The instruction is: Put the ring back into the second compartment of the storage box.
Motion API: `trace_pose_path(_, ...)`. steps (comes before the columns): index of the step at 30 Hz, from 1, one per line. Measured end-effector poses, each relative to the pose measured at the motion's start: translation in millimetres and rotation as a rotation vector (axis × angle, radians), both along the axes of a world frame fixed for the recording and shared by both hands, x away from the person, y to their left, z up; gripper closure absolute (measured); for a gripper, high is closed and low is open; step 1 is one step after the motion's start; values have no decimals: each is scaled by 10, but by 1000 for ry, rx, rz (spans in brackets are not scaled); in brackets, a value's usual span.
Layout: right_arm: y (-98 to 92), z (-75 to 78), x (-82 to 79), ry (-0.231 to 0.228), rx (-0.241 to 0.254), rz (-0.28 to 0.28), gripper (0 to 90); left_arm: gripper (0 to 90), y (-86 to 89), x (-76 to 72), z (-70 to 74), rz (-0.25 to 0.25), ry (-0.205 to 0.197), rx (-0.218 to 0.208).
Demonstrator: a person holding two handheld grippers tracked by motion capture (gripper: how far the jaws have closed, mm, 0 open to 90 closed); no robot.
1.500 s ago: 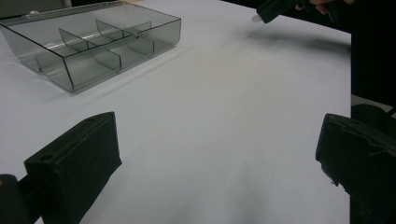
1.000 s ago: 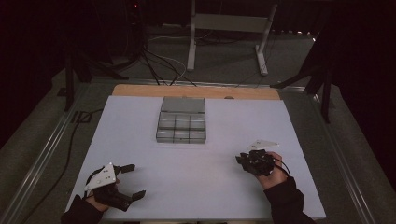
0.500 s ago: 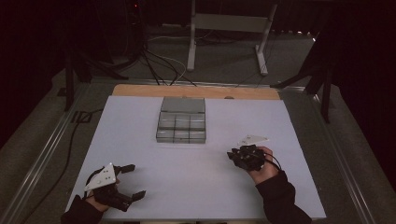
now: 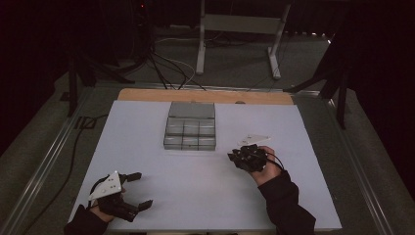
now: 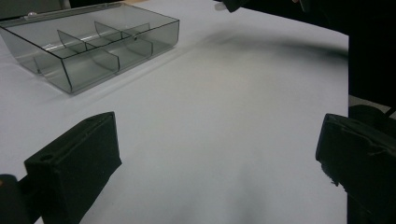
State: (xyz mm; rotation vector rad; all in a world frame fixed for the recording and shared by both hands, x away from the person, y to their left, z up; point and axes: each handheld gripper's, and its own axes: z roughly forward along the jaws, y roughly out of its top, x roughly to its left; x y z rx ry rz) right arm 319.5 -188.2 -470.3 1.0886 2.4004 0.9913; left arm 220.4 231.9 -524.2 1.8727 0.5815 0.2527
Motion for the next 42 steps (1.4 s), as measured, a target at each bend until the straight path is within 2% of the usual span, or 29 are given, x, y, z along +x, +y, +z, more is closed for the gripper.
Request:
trace_pose_path(26,277,263,321,-18,22,27,723,3,-4,-1,0,-2,-1,3)
trace_pose_path(42,446,385,480,-31,19,47,723,3,-8,-1,-2,-4,0,4)
